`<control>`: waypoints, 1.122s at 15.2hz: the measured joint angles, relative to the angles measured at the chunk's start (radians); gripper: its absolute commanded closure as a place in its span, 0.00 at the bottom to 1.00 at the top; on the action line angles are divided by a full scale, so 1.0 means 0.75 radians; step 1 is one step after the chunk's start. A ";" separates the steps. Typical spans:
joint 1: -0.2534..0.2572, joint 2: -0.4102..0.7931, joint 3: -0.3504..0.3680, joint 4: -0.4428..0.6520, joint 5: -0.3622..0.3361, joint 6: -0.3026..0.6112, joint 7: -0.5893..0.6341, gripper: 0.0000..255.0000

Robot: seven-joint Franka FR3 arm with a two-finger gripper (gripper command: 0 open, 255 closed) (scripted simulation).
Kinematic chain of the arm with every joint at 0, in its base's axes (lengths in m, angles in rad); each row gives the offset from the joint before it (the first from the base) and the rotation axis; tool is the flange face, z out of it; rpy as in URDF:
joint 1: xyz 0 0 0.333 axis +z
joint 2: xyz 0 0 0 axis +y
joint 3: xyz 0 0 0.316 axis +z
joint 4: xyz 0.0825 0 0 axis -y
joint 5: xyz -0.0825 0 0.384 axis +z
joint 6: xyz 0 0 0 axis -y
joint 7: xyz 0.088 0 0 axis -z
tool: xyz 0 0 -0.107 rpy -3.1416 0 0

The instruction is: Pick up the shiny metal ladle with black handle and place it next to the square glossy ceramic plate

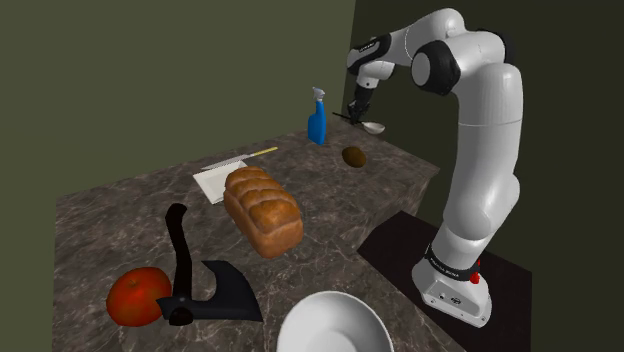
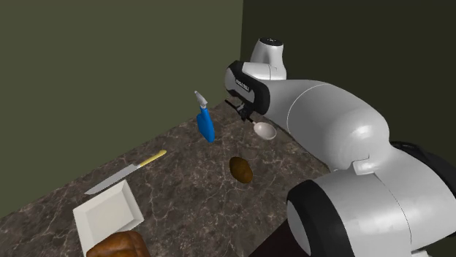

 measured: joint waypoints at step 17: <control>0.300 -0.528 0.103 -0.554 -0.308 0.158 0.480 1.00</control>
